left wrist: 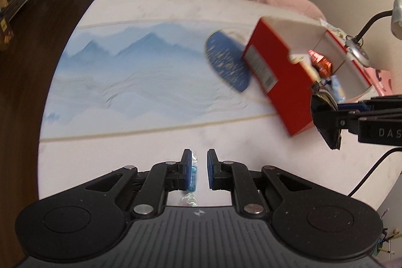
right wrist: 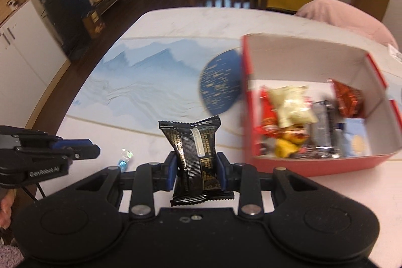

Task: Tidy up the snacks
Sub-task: 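Carry the black pastry and blue candy over the red box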

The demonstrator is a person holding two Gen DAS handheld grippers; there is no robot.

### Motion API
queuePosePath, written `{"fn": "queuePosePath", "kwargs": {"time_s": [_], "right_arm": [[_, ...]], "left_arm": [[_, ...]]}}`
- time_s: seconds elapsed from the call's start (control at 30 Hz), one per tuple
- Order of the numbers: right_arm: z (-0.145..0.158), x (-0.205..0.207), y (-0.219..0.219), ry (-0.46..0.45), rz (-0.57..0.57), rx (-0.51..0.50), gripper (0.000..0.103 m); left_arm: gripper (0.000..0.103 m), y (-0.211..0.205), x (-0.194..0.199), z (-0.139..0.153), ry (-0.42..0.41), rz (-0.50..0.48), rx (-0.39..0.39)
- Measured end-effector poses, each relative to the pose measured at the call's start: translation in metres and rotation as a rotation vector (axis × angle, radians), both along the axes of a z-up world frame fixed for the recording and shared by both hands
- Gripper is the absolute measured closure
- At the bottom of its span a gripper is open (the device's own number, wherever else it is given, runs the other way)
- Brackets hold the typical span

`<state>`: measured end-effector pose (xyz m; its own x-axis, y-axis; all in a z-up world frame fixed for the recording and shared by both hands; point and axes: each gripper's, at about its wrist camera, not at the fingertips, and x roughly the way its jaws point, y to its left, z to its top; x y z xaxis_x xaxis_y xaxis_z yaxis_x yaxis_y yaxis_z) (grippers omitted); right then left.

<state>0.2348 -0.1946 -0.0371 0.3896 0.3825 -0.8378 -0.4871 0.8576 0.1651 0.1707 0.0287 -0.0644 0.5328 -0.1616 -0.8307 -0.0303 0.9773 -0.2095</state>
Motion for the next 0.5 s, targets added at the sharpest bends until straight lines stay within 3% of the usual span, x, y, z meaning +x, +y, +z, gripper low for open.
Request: {"fn": "queuePosePath", "kwargs": {"time_s": [0.13, 0.4, 0.5], "right_arm": [[0.007, 0.014, -0.036, -0.019, -0.011, 0.016, 0.072], [-0.001, 0.028, -0.066, 0.018, 0.033, 0.095, 0.072], [-0.004, 0.024, -0.068, 0.027, 0.054, 0.118, 0.072]], "left_arm": [[0.090, -0.024, 0.019, 0.014, -0.017, 0.014, 0.012], [0.089, -0.029, 0.027, 0.004, 0.093, 0.076, -0.056], [0.070, -0.036, 0.029, -0.010, 0.145, 0.106, -0.066]]}}
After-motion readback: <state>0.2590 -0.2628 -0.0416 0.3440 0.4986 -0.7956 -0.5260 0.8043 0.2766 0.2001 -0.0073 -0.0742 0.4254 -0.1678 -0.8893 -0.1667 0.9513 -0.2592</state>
